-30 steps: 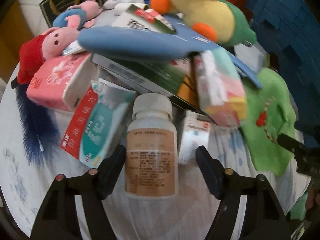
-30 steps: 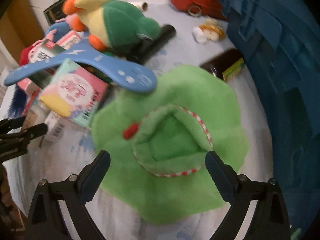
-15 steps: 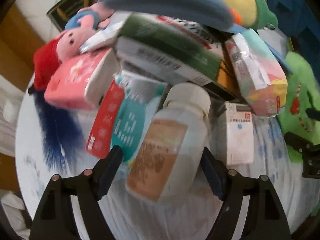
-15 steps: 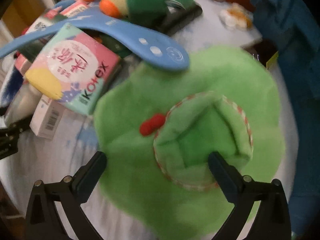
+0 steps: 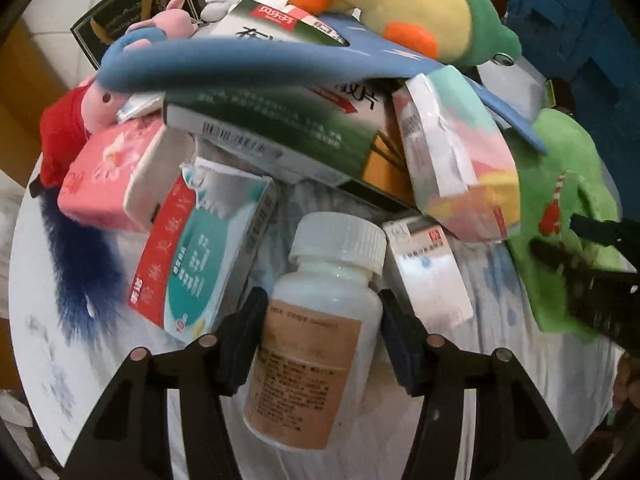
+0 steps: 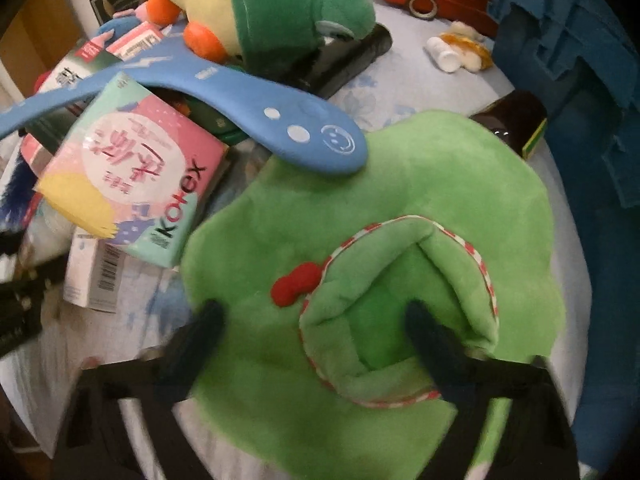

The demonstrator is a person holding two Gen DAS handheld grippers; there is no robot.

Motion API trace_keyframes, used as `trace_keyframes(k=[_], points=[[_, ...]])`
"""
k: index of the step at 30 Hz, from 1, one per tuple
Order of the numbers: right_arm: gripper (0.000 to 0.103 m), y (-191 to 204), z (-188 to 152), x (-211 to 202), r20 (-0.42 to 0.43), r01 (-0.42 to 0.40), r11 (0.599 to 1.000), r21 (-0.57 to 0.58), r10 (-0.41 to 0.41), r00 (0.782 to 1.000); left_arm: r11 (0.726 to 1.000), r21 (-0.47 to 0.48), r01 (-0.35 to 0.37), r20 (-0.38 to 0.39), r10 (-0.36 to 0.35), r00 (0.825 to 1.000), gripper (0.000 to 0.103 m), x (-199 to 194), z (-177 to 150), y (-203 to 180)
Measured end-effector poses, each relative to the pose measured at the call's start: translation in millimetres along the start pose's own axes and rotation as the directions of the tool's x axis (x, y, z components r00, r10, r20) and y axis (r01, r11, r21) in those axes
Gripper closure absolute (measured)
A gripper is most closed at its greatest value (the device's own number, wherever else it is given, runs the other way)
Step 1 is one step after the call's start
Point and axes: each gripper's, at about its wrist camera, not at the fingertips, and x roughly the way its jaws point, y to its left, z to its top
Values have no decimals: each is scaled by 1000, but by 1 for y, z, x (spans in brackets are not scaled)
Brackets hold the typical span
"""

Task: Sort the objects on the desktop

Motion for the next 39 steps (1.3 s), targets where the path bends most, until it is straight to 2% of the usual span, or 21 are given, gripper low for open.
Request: trace_keyframes(k=[1,2,3,4,5,7,11,12,15,17,19,20,22,24,30,33,36,38,39], points=[[71,2,-1,-4,7,-2,1000,-4,2,1000,1000,0,5,6,-5,1000,48,0,0,2],[75,4,-1,-7,10,4,1000,-8,-4,1000,1000,-3,8,-13,-8,1000,48,4,1,6],[75,6,-1,-7,11,12,1000,-18,-12,1000,1000,-15,13,-45,-14,999,44,10,0,11],[75,6,-2,-7,14,6,1000,-20,-6,1000,999,-38,25,-26,-26,999,48,11,0,16],[75,8,-1,-6,18,-7,1000,-12,7,1000,998,-48,38,-38,-39,999,50,13,-1,20],[77,5,-4,-7,21,-31,999,8,31,999,999,-36,33,-29,-34,999,51,11,-3,22],[86,3,-15,-27,76,-66,997,34,63,995,999,-9,34,48,-33,998,51,-13,-5,22],[95,3,-17,-39,118,-66,997,31,62,991,999,-7,33,67,-32,997,51,-19,-4,22],[95,7,-20,-69,197,-100,995,20,94,976,999,8,36,142,-37,989,51,-41,2,22],[95,3,-13,-73,206,-103,995,18,97,974,999,4,49,175,-49,983,51,-64,6,-9],[95,0,-12,-79,215,-121,992,42,110,970,999,8,52,207,-52,977,51,-83,-6,-31],[95,-4,-9,-80,226,-127,991,49,113,968,999,10,50,215,-51,975,51,-98,-25,-32],[95,-12,-7,-89,266,-145,987,62,124,956,999,19,49,235,-52,970,51,-99,-11,-36],[95,-18,-2,-100,316,-163,985,56,138,939,998,24,50,255,-54,966,51,-110,-3,-48],[95,-13,14,-154,449,-117,993,16,97,888,997,36,63,337,-71,939,51,-137,16,-59],[100,-11,18,-180,519,-103,995,-3,90,850,997,39,68,375,-78,924,51,-152,25,-65],[100,-14,25,-199,556,-91,996,-17,85,827,997,53,64,400,-80,913,51,-161,29,-72],[100,-16,31,-203,548,-89,996,-19,85,832,996,58,65,397,-82,914,51,-159,30,-75],[100,-18,33,-200,519,-92,996,-17,87,850,996,59,67,386,-84,918,51,-155,29,-76]])
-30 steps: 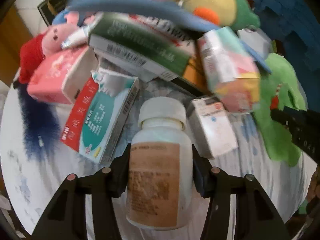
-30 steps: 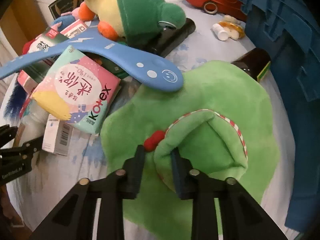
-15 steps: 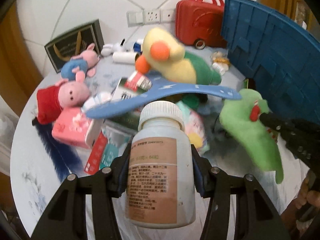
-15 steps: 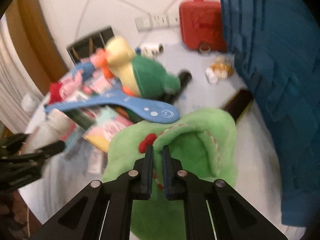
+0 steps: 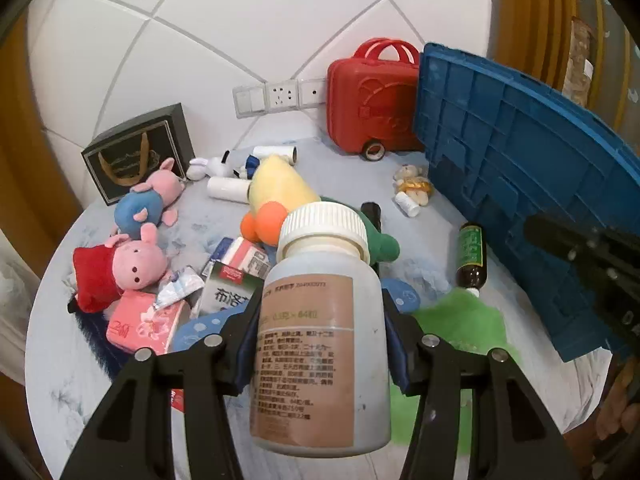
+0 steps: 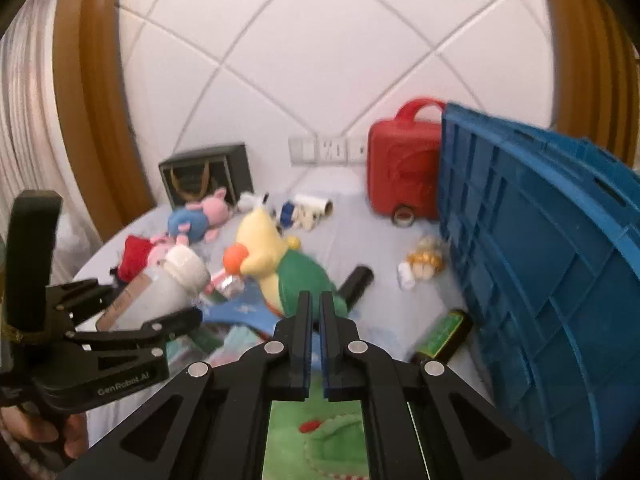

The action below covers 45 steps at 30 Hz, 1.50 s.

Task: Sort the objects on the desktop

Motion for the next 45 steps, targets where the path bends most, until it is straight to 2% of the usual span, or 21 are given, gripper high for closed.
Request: trace_keyframes(k=[4,5,7,9,11,14,16,17,18,20,21,23,25,27,30,37,42,45], points=[[97,-15,-24,27,-154,14,999,40,-8,988,1000,-11,12,-68,-13,998,51,22,-17,-1],[92,-19,-33,36,-190,15,998,56,-4,982,1000,-8,10,-89,-11,996,51,30,-23,-2],[78,-27,-57,59,-281,19,994,104,11,960,1000,-5,7,-144,-8,989,51,48,-36,-2],[51,-30,-78,77,-346,13,990,139,36,938,1000,-11,9,-194,-11,981,51,63,-50,0],[31,-29,-98,95,-407,18,986,167,52,912,1000,-14,9,-221,-11,975,51,73,-61,3],[29,-26,-123,118,-474,31,980,196,67,878,1000,-18,10,-254,-14,967,51,85,-73,7],[29,-22,-136,134,-510,60,981,184,43,859,1000,-26,12,-275,-19,961,51,93,-81,9],[36,-18,-141,140,-508,69,984,165,24,861,999,-28,16,-277,-23,961,51,94,-83,9],[60,-10,-141,140,-458,83,992,93,-31,888,1000,-23,20,-272,-25,962,51,94,-85,8],[74,2,-140,145,-439,80,996,31,-58,896,1000,-6,16,-266,-17,964,51,92,-85,6],[77,6,-139,146,-435,81,997,20,-64,898,1000,-3,18,-260,-18,965,51,90,-85,5],[80,12,-135,140,-388,87,996,-8,-84,918,1000,-5,23,-247,-24,969,51,84,-82,5],[81,14,-125,123,-312,79,997,-7,-77,947,1000,-2,21,-216,-21,976,51,73,-76,6],[92,15,-111,103,-229,60,998,-14,-62,971,1000,-3,18,-174,-19,985,51,59,-67,7],[92,16,-88,79,-143,50,998,-29,-54,988,1000,3,15,-96,-15,995,51,34,-49,7],[92,13,-55,42,-34,54,998,-11,-54,998,1000,17,-2,4,2,1000,51,-4,-25,4],[92,27,-13,2,93,83,995,-48,-78,993,1000,22,3,91,-5,996,51,-31,-2,-4],[92,20,11,-27,175,104,993,-49,-94,980,999,31,14,147,-19,989,51,-48,16,-16]])
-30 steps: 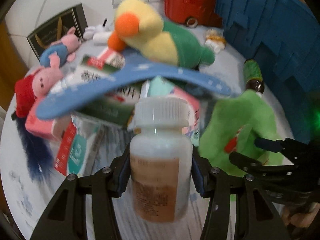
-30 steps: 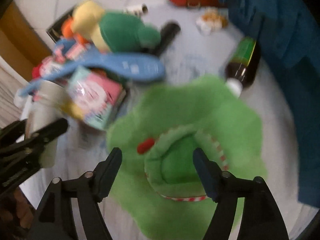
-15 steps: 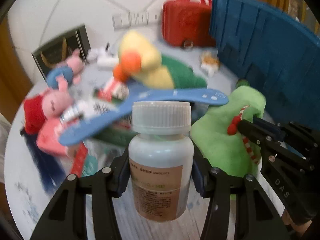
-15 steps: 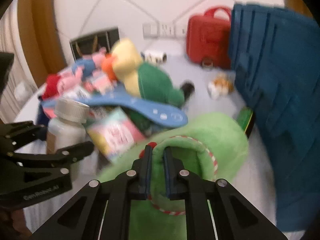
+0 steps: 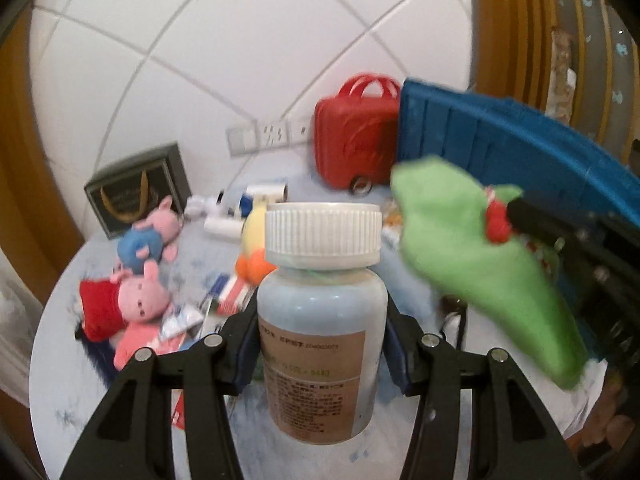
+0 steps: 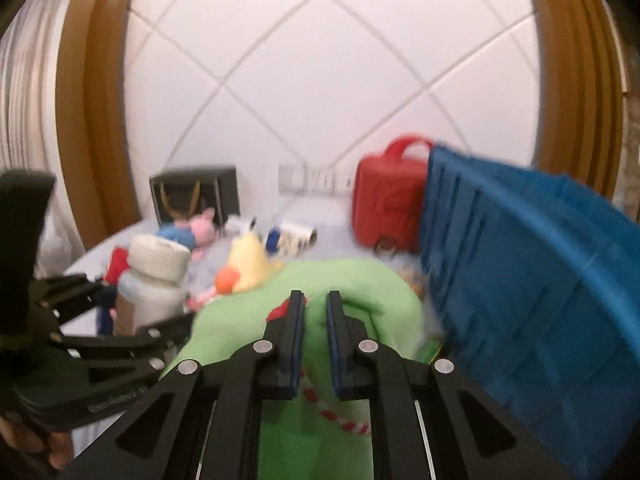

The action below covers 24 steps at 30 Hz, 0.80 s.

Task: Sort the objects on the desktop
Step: 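Carry the white pill bottle into the blue crate with the left tool and release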

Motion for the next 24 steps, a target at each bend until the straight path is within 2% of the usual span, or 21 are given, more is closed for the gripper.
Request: trace_keyframes(k=[2,4,7,9,13,16,20,24], points=[[92,-9,17,-17,53,19,1000,4,-19,998,1000,5,17,31,-17,999,51,-7,14,-10],[100,-21,33,-37,108,47,999,5,-47,993,999,25,35,73,-37,997,51,-14,32,-27],[100,-45,62,-74,196,116,993,11,-116,974,996,54,76,121,-83,989,51,-20,60,-58],[100,-66,78,-91,223,162,986,34,-166,961,991,58,119,136,-126,983,51,-21,81,-81],[100,-107,91,-119,198,174,981,87,-188,962,984,74,162,153,-172,973,51,-24,99,-119],[100,-124,79,-123,155,223,970,95,-236,959,977,97,190,133,-202,970,51,-19,102,-143],[99,-161,60,-126,94,256,949,184,-276,957,963,139,232,136,-251,958,51,-18,106,-179],[99,-193,43,-148,90,330,912,244,-360,928,942,227,248,191,-293,937,51,-34,128,-230]])
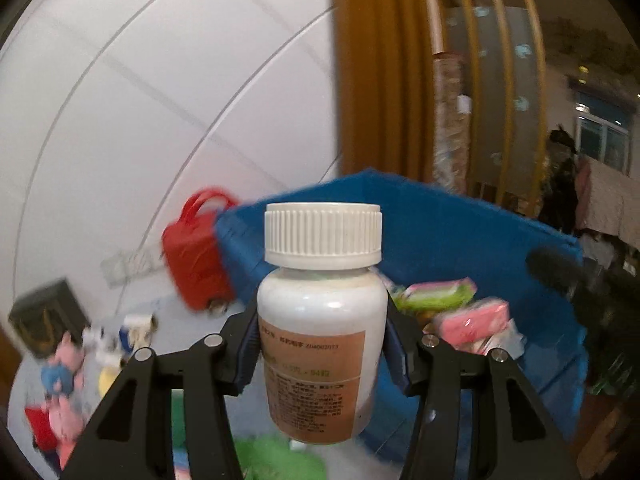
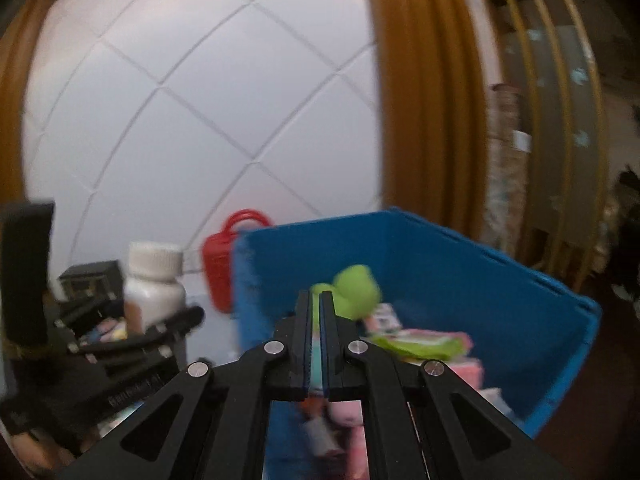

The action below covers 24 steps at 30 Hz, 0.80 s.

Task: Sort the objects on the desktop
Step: 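Carry the white pill bottle into the blue crate with the left tool and release, then return both tools to the pile on the table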

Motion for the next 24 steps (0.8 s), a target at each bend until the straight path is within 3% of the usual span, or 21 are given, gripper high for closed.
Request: trace_keyframes(k=[5,13,15,16,17,19,21,24], points=[[99,-48,-6,-4,-17,100,994,54,-99,995,993,49,103,36,-105,994,51,14,30,-56],[98,-104,-15,-10,-62,234,969,83,-229,971,968,130,215,-14,-215,976,51,33,26,-121],[96,-111,-18,-9,-76,251,965,80,-245,967,969,134,205,-19,-204,979,40,38,29,-131],[95,-113,-18,-7,-81,257,963,78,-251,965,971,134,198,-22,-197,980,22,39,29,-131],[88,-114,-19,-6,-85,262,962,75,-255,963,973,130,192,-14,-192,981,15,38,29,-132],[75,-120,-22,-6,-95,283,956,71,-276,956,974,126,187,-2,-188,982,10,35,27,-130],[35,-125,-23,-6,-92,286,955,82,-278,956,976,117,186,-8,-186,983,5,33,26,-127],[25,-127,-21,-8,-78,292,953,75,-286,955,981,92,168,-7,-168,986,5,29,24,-115]])
